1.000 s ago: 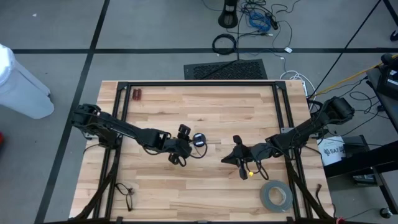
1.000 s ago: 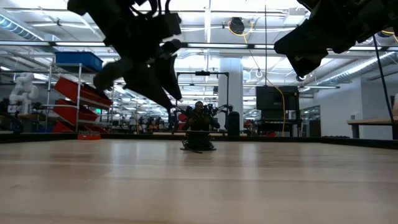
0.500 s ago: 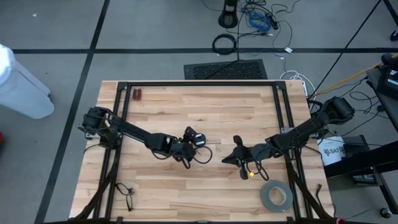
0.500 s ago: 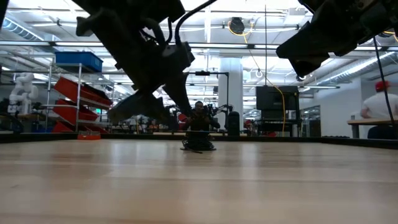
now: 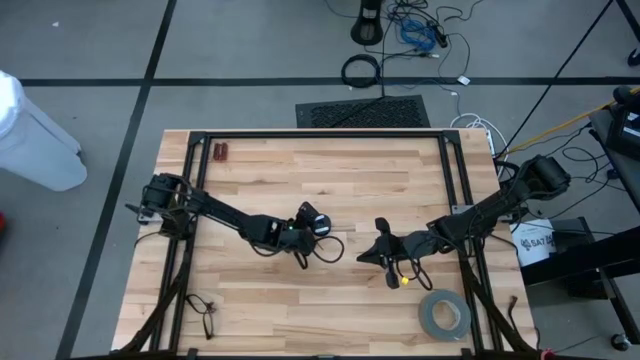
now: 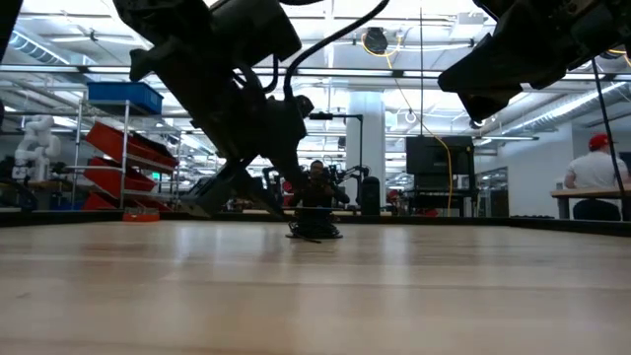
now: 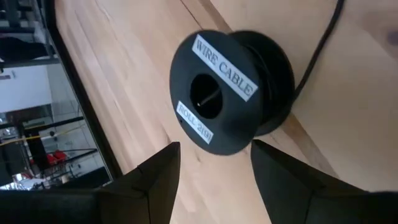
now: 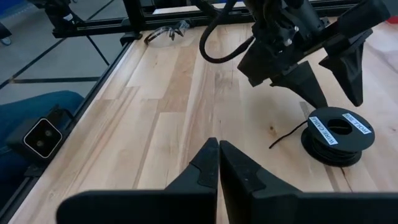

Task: Coil cords
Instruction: Uncoil the black wire from the spool

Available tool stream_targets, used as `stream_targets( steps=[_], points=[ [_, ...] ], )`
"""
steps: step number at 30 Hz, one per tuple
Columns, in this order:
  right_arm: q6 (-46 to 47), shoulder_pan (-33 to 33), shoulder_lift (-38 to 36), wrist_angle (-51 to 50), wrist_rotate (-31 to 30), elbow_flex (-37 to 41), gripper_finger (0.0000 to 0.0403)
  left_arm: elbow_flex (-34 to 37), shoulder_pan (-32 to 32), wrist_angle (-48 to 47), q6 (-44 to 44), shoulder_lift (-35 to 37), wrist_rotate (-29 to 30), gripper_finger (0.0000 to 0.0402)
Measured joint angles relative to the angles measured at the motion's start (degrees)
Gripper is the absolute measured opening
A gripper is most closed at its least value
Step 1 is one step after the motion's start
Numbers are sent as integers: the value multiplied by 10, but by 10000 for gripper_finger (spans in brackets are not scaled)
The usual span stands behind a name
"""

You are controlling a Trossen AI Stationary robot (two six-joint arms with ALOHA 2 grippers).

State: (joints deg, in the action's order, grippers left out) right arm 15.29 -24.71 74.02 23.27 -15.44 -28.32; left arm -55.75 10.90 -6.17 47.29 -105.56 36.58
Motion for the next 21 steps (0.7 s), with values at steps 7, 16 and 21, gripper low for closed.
stream_targets(
  steps=[7, 16, 21],
  points=[
    [-2, 0, 0, 0, 0, 0, 0, 0, 0, 15, 0, 0, -23, 202],
    [-10, 0, 0, -3, 0, 0, 0, 0, 0, 18, -3, 0, -35, 166],
    [-10, 0, 0, -2, 0, 0, 0, 0, 0, 18, -3, 0, -35, 117]
  ],
)
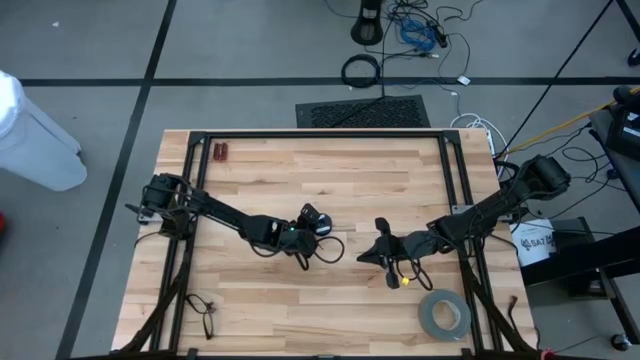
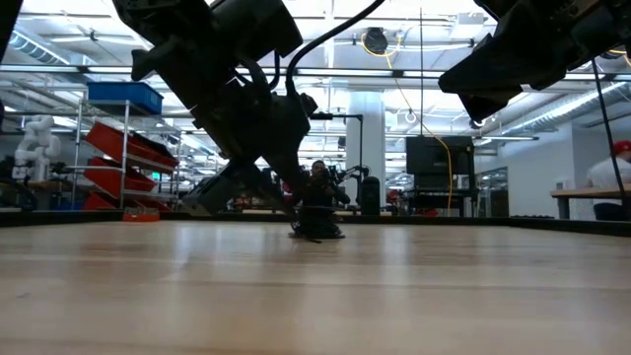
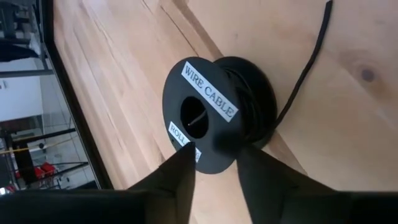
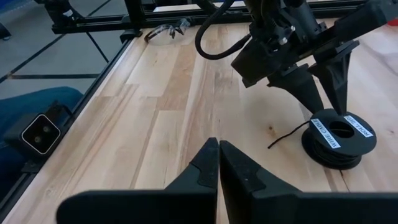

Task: Coil cords
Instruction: Uncoil the black wire from the spool

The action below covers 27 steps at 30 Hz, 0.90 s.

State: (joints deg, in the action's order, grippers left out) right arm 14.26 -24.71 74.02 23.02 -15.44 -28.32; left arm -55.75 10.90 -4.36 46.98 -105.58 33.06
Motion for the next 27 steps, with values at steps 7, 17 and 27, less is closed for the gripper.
stream_targets(
  steps=[7, 17, 27],
  points=[
    [-4, 0, 0, -1, -9, 0, 0, 0, 1, 16, -2, 0, 0, 54],
    [-4, 0, 0, -2, -10, 0, 0, 0, 12, 37, -68, 0, 5, 4],
    [-4, 0, 0, -2, -17, 0, 0, 0, 25, 36, -116, 0, 29, 1]
  ],
)
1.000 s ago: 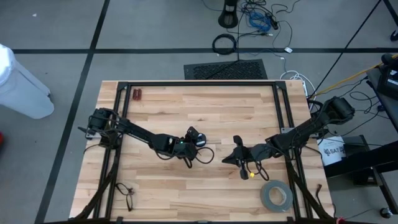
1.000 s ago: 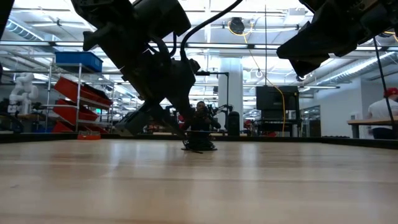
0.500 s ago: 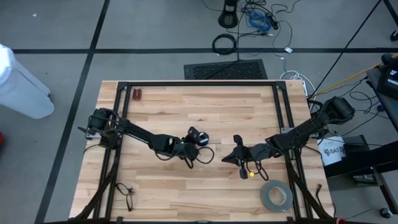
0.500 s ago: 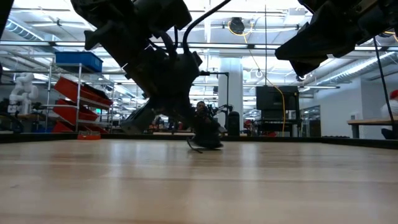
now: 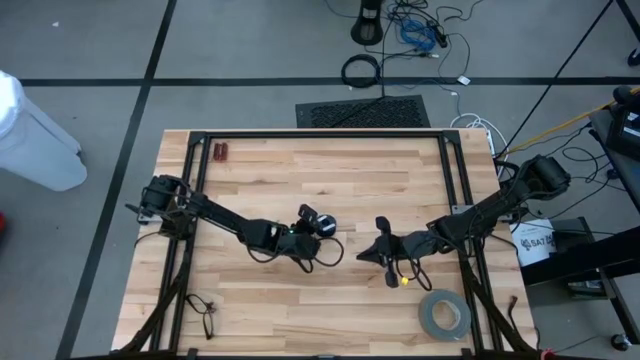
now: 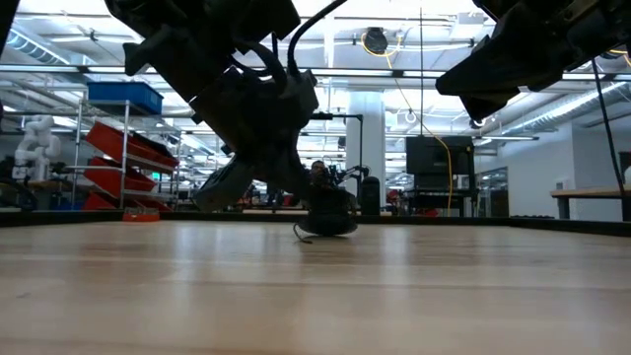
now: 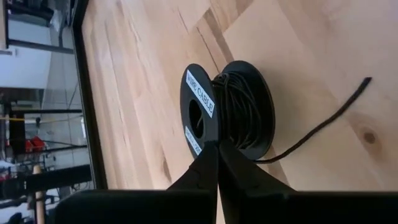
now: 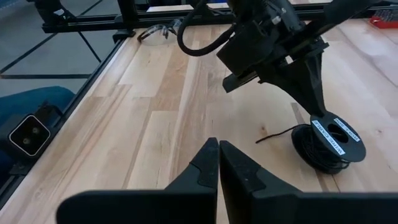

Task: Coil cords
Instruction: Uncoil the black wire from the spool

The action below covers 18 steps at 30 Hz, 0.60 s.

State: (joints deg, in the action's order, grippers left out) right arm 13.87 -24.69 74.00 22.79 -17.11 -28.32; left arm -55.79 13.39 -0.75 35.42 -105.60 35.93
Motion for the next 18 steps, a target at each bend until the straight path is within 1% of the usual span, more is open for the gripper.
stream_targets(
  steps=[2, 6, 9, 13, 15, 18],
  points=[
    [0, 0, 0, -3, -18, 0, 0, 0, 1, 0, -15, 2, 3, 1],
    [-6, 0, 0, -31, -87, 0, 0, -6, 4, 1, -57, 5, 2, 0],
    [-37, 0, 0, -45, -102, 0, 0, -14, 6, 1, -66, 7, -10, 0],
    [-77, 0, 0, -37, -130, 0, 3, -27, 6, 1, -67, 7, -14, 0],
    [-95, 3, 0, -37, -141, 0, 16, -33, 6, 1, -68, 7, -14, 0],
    [-101, 15, 3, -36, -145, 0, 49, -41, 6, 1, -82, 7, -20, 0]
  ],
)
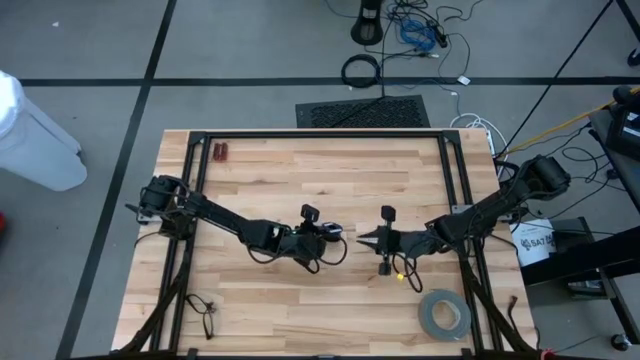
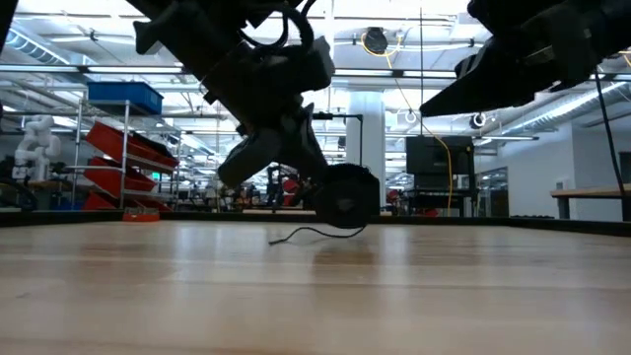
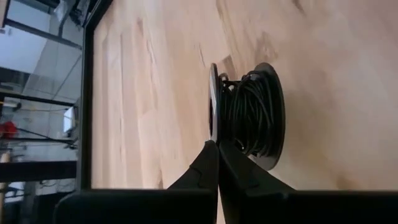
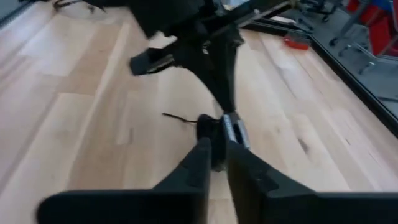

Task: Coil cords
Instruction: Uncoil the black wire from the spool

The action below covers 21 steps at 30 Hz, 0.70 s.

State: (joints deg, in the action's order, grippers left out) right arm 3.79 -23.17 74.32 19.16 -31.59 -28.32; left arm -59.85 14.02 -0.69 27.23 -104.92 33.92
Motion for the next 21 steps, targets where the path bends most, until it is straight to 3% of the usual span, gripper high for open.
stream_targets(
  steps=[6, 10, 21],
  points=[
    [23, 25, 39, 9, 3, 0, 131, -3, 0, 0, -28, 0, -13, 0],
    [21, 32, 76, 39, 20, 0, 164, -3, 0, 1, -35, 0, -24, 0],
    [-16, 51, 147, 136, 35, -1, 158, -3, 7, 4, -63, 0, -46, 0]
  ],
)
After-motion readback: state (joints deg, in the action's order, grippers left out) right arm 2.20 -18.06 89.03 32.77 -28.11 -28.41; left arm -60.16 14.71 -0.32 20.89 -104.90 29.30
